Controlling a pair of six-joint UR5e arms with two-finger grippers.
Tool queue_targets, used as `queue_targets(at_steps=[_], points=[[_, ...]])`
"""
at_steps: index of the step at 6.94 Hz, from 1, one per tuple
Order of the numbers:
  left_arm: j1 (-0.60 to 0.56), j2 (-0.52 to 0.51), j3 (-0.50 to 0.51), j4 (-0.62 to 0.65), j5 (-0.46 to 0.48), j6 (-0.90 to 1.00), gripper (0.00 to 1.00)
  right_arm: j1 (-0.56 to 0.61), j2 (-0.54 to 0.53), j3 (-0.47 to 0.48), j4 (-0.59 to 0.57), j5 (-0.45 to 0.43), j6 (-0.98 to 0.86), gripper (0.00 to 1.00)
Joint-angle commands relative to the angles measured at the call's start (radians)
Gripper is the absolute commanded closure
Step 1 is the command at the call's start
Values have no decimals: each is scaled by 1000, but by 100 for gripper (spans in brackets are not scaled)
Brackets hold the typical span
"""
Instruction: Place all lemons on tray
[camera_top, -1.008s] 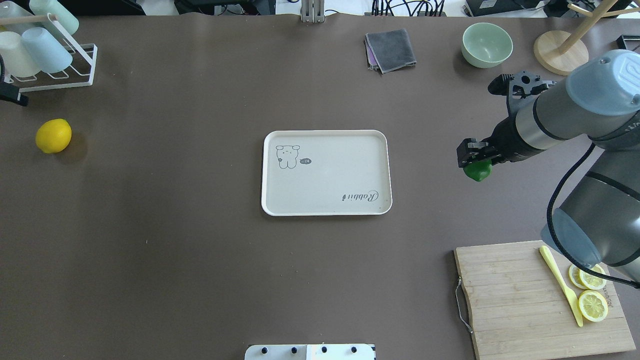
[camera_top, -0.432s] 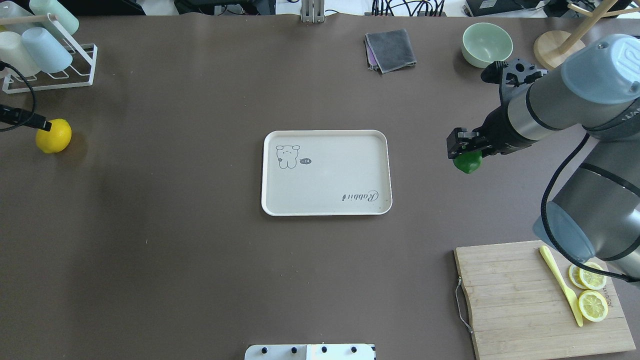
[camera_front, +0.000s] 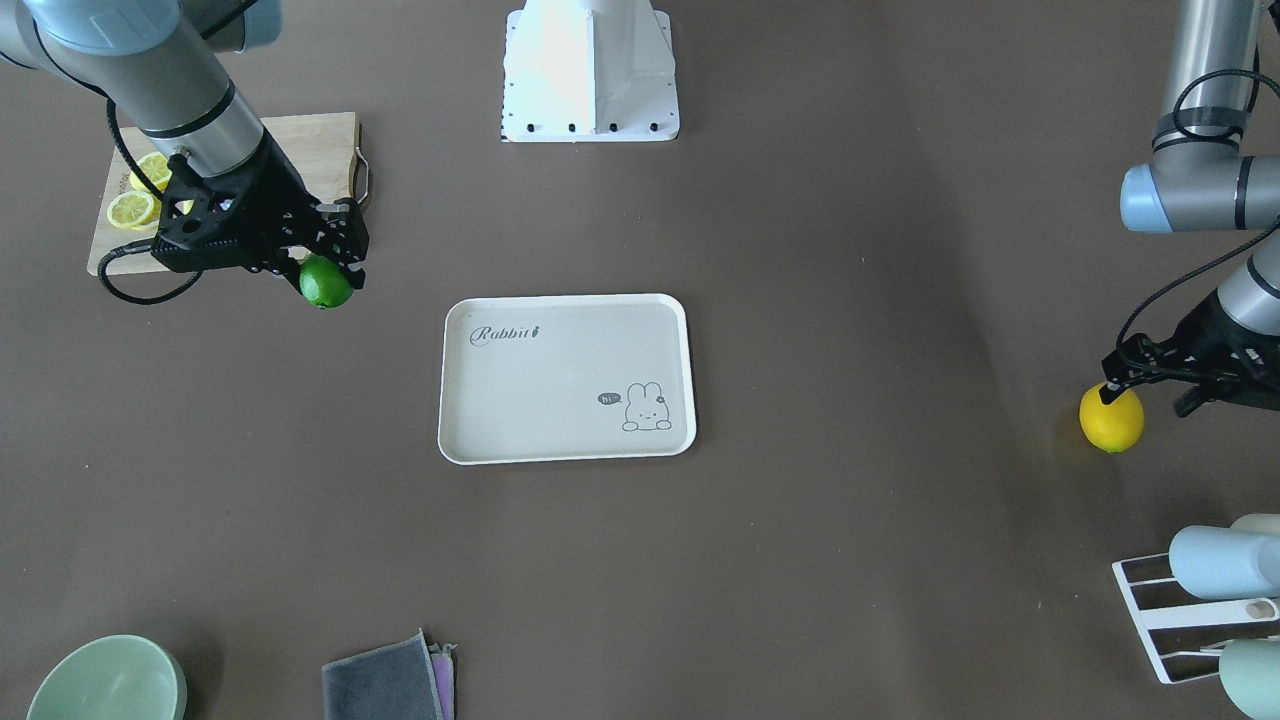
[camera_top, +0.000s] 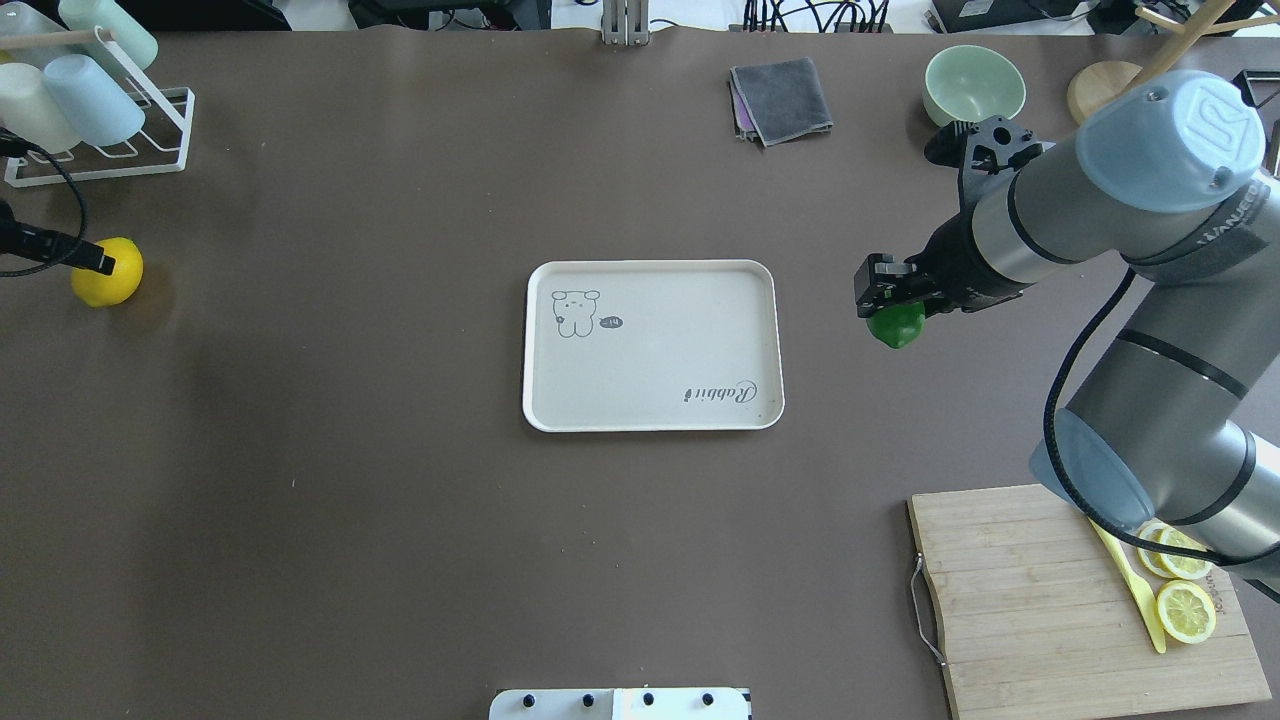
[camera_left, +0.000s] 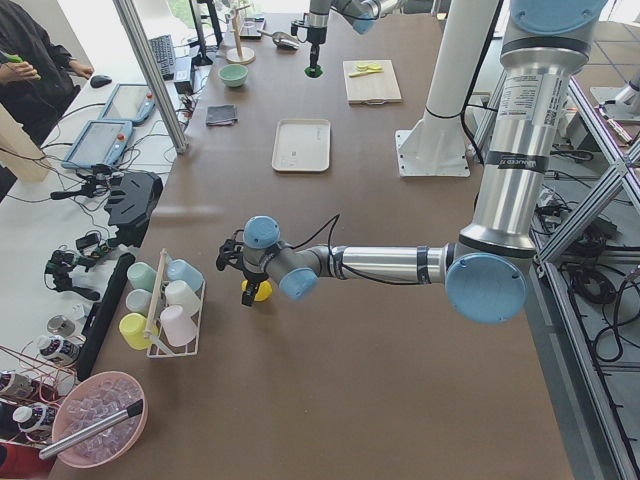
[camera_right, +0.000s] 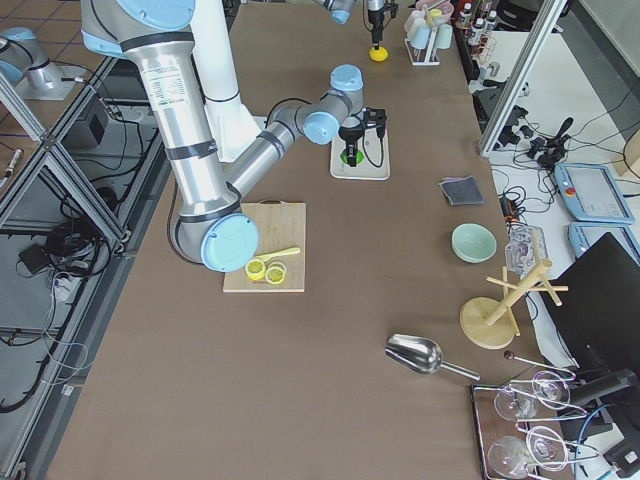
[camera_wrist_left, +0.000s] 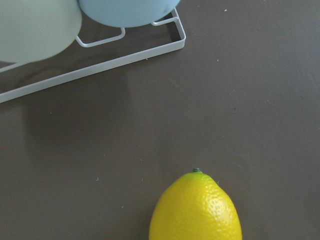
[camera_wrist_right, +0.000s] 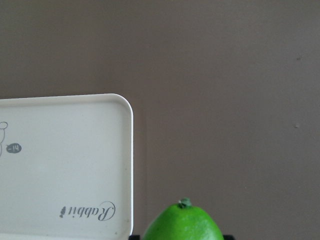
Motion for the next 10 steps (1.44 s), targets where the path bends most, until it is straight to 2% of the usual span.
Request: queue_targets(at_steps=[1,2,3,4,5,6,7,8,9,10], points=[[15,-45,43,-1,9,-2,3,-22,16,-6,-12,-16,12,100],[39,-56,48,-1,94,0,3,-35,25,-6,-12,-27,15,100],[65,-57,50,-4,107,0,3,-46,30,-6,-14,-38,15,100],[70,-57,53,-4,107,0,17,-49,37,-6,-26,-41,16,100],[79,-52,48,-5,105,0,18,-49,37,-6,-26,-42,16,100],[81,-50,45,-5,99,-2,37,-49,39,-3,-25,-42,24,100],[81,-52,33,-5,93,-5,92,-49,53,-2,-26,-42,37,100],[80,-63,10,4,83,-44,100,-51,59,-2,-28,-41,54,100],[64,-98,-25,37,-18,-99,100,-51,65,-2,-28,-41,56,100],[58,-171,-65,112,-54,-208,100,-55,68,-4,-28,-41,56,100]])
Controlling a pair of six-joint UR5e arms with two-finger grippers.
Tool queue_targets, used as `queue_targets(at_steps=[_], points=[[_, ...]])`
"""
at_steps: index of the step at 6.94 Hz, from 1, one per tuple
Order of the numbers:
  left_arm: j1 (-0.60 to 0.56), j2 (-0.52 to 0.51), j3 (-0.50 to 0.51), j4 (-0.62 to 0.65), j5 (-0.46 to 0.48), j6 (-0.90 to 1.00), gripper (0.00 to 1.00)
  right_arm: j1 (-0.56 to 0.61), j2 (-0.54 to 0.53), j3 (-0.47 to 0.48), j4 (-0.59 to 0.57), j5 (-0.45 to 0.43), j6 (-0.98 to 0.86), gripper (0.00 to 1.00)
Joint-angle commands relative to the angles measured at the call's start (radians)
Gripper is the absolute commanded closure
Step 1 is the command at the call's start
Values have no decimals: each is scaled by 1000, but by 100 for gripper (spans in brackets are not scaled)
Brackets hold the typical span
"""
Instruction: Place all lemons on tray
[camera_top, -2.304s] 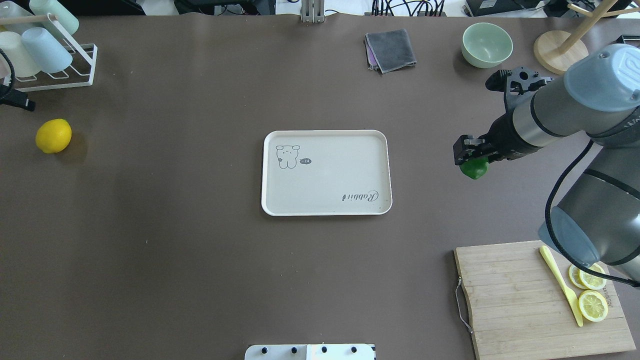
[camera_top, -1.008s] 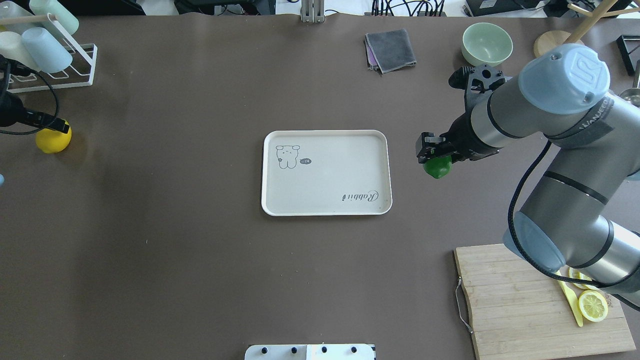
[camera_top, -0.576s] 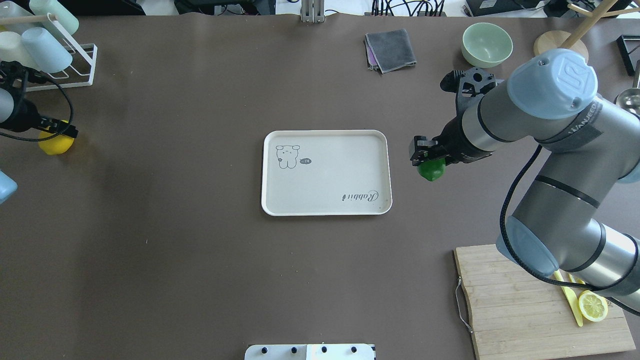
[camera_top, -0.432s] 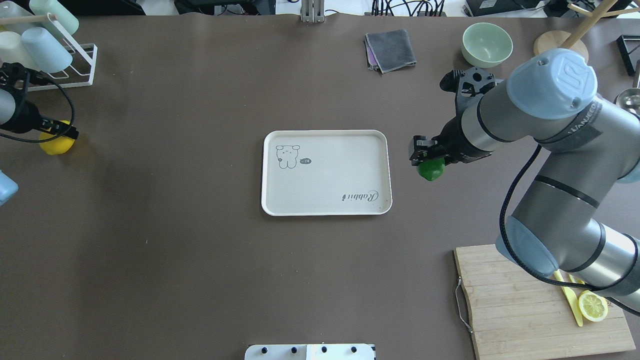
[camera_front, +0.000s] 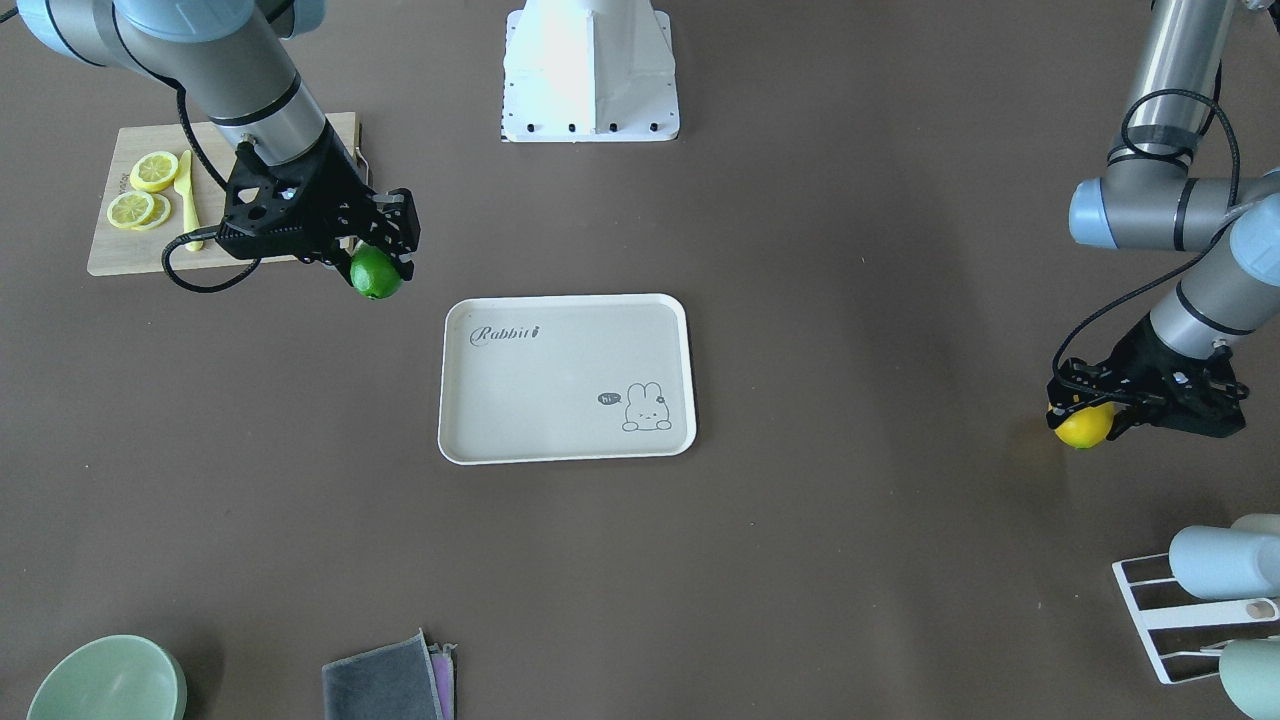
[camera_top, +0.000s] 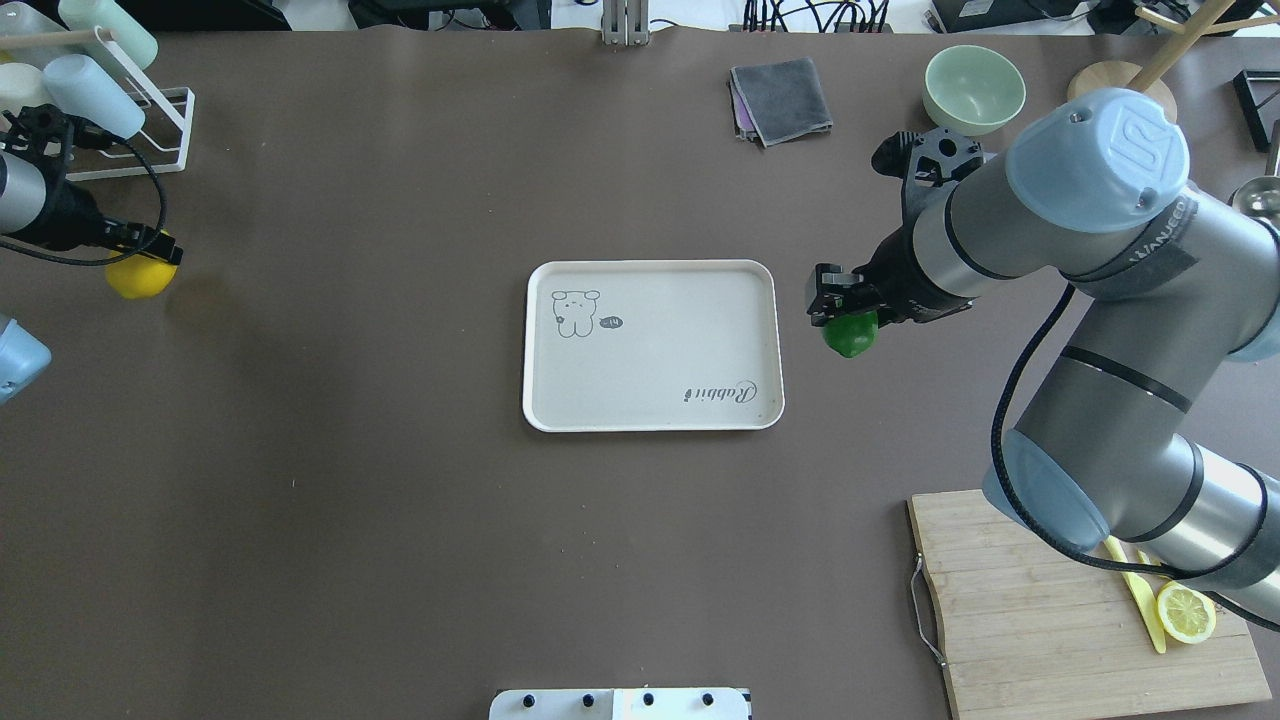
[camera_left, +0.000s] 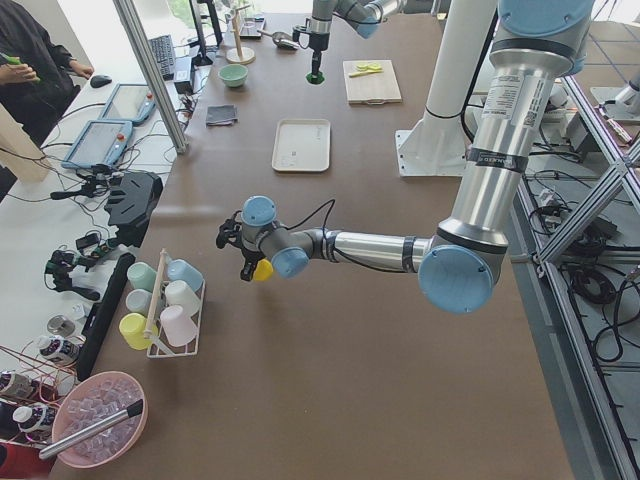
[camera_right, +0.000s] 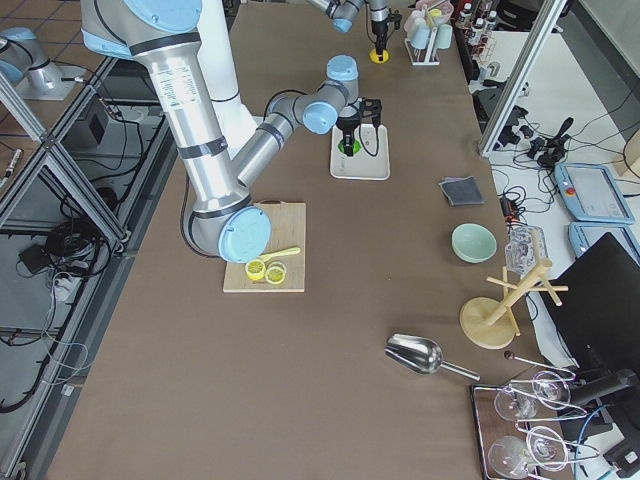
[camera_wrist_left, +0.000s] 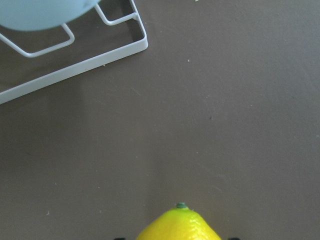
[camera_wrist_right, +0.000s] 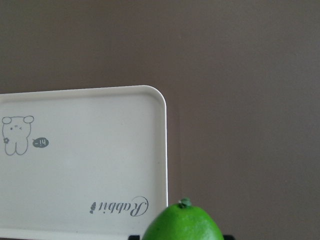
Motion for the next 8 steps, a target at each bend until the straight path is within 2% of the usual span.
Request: queue_targets(at_steps=[1,2,4,5,6,7,8], points=[[1,-127,-74,104,-60,-221,100,-16,25,-3,-25,-3,5,100],[48,-196,-87,106,-53,-373,100,-34,64,-7,-69,-29,5,100],[209,-331,-103,160,103,-627,100,-57,148,-90,-71,-59,11,100],[301,-413,-122,260,206,-714,100,-59,182,-143,-62,-69,9,100],[379,-478,-114,307,290,-771,100,-59,225,-205,-60,-73,11,100],[418,-509,-113,309,326,-814,100,-59,268,-281,-40,-92,9,100],[438,-514,-107,309,351,-838,100,-59,277,-347,40,-96,12,100]])
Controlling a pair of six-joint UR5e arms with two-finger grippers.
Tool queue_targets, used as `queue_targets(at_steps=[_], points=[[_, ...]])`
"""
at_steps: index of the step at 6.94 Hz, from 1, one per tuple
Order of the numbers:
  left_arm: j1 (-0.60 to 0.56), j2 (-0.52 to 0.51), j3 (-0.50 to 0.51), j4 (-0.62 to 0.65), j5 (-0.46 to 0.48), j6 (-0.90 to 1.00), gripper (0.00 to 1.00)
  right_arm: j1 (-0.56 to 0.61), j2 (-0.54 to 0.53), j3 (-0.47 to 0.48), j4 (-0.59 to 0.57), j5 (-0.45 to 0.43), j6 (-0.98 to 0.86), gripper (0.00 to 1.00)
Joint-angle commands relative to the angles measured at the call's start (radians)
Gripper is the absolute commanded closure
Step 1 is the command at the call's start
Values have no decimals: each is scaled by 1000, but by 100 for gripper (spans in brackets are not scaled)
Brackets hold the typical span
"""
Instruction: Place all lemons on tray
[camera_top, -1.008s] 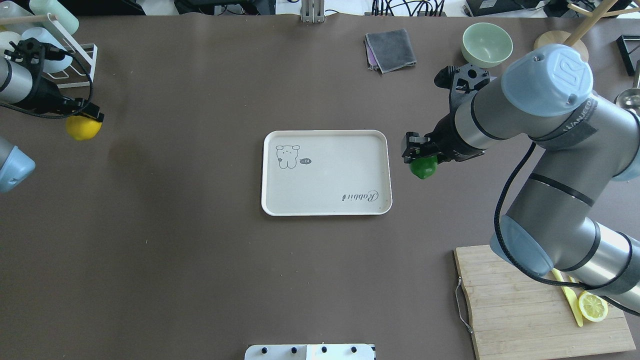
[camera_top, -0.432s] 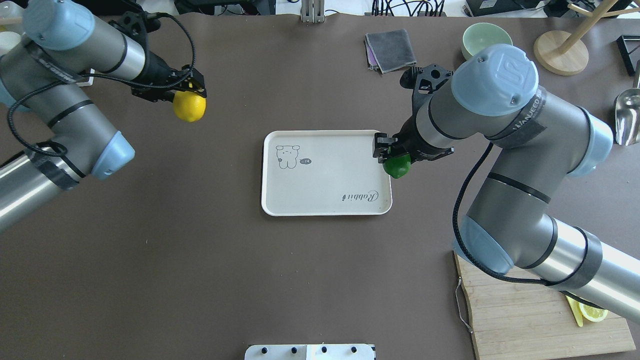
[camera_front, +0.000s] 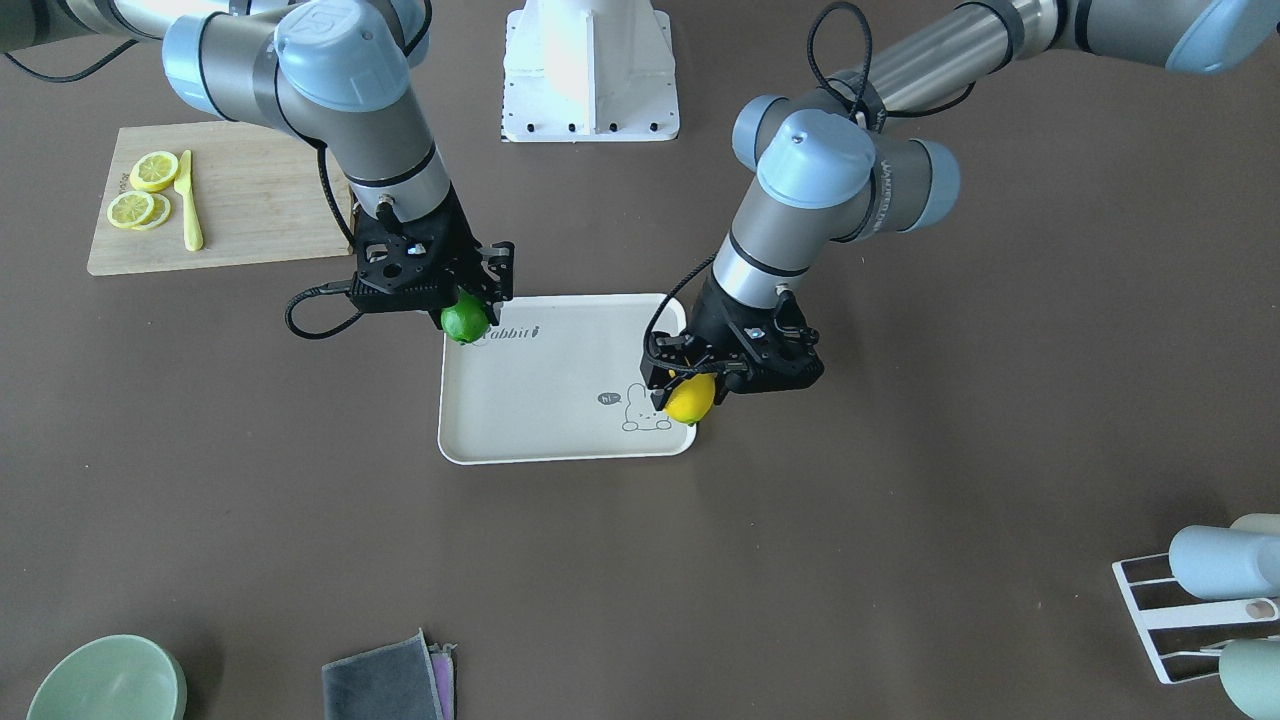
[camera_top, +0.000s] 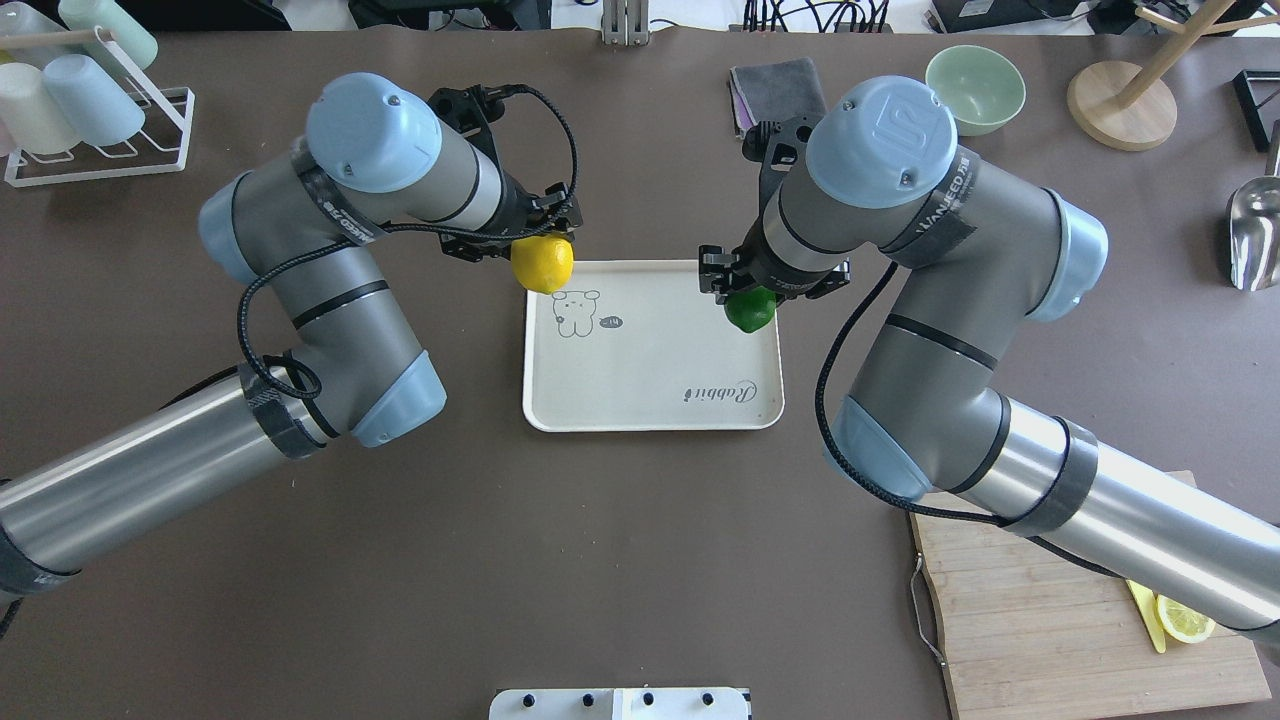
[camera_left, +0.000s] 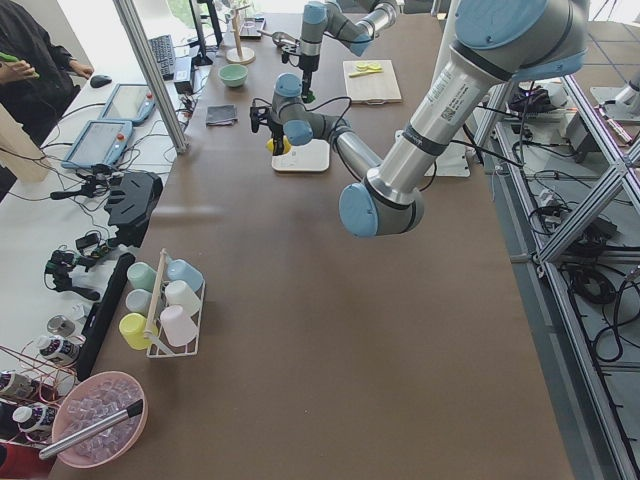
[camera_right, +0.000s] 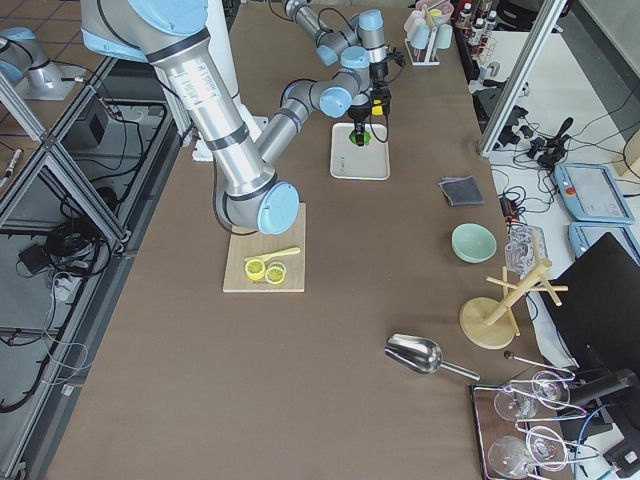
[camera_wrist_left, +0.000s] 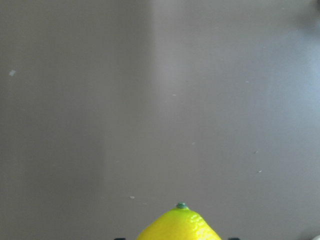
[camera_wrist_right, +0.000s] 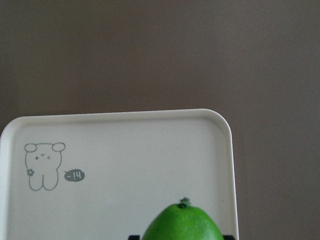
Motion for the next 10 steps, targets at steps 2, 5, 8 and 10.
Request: queue_targets(at_steps=[2,5,8,10], points=[[100,-25,25,8,141,-47,100,-19,24,-143,134,-12,17,100],[145,-15,27,9,170,-50,100,-62,16,-149,139,-21,36,100],[153,1,28,9,181,-44,100,-80,14,-180,142,-39,36,100],[151,1,27,9,179,-42,52,-82,14,-234,222,-47,36,95]])
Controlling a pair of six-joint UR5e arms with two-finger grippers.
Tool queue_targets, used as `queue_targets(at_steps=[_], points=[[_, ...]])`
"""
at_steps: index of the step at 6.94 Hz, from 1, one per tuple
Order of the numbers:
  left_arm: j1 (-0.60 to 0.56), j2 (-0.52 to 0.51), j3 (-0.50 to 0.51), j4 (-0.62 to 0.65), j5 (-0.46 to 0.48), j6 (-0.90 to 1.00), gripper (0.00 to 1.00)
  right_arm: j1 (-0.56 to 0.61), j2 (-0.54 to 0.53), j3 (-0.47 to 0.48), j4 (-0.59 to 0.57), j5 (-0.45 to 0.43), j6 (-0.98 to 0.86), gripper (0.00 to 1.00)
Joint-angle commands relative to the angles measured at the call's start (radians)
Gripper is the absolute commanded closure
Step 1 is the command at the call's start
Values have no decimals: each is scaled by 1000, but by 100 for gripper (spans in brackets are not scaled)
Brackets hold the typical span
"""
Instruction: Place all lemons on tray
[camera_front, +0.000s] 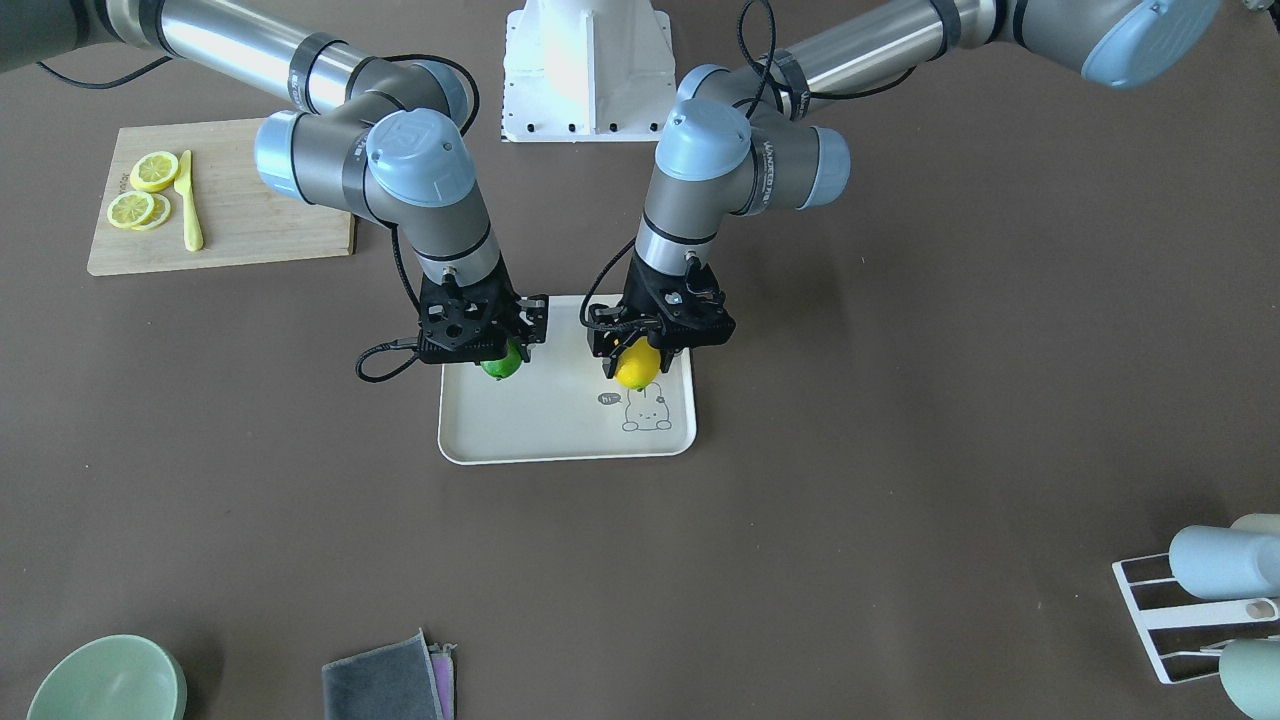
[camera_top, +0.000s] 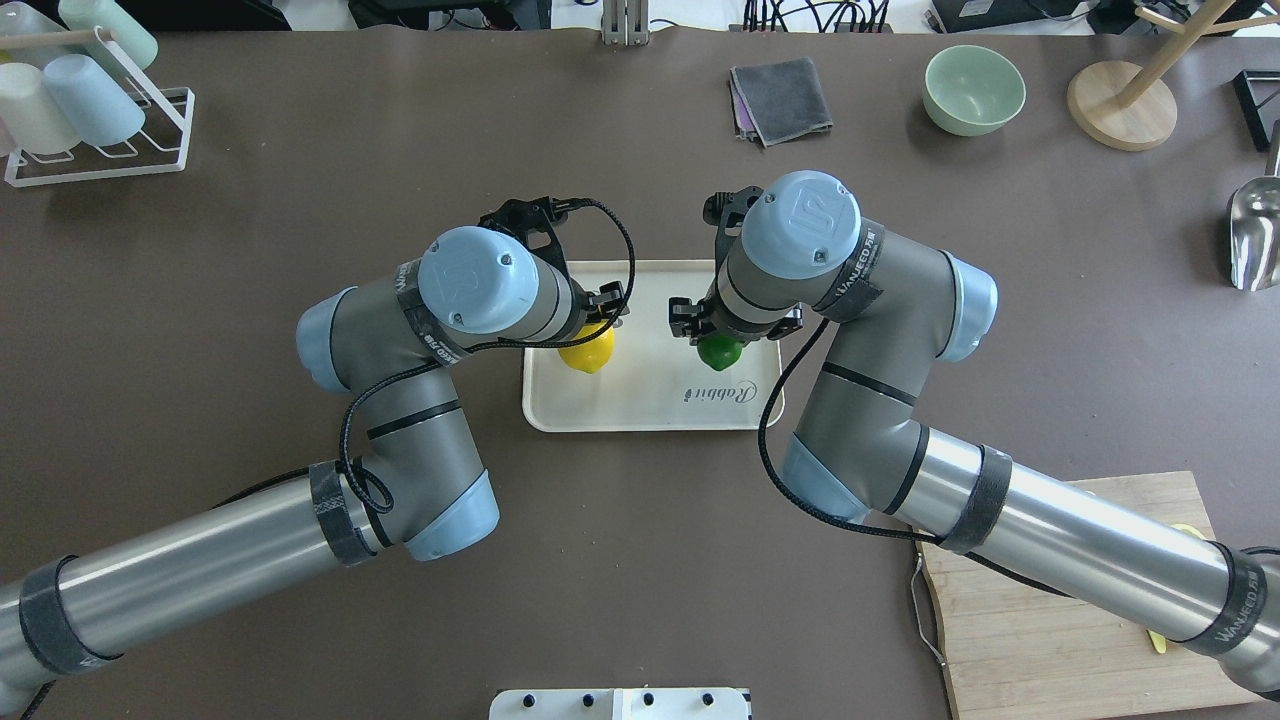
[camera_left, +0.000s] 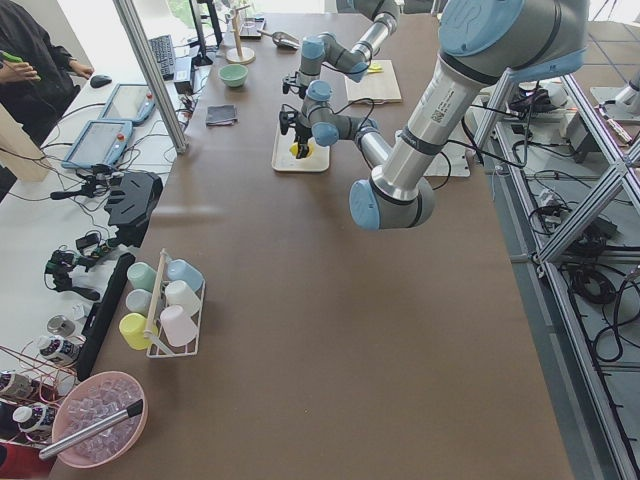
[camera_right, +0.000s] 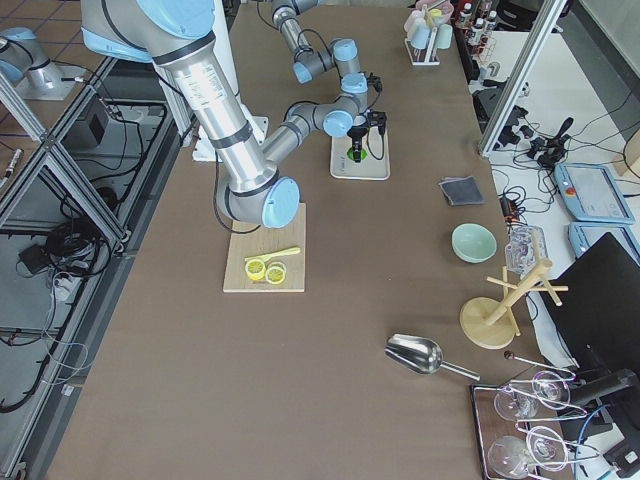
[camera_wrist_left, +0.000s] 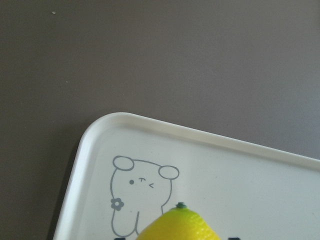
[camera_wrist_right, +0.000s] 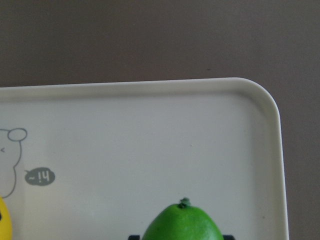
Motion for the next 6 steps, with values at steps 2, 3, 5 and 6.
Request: queue_targets(at_steps=[2,3,5,6], points=[[-1,1,-7,0,8,1,3,-1,6,-53,49,-4,1,59],[-2,1,-7,0,10,1,3,-1,11,-51,50,-4,2,1],[-10,5,-18,0,7,16,3,17,12,-33,50,-3,5,0],[-31,8,-53,1,2,89,3,37,12,-17,46,5,4,0]])
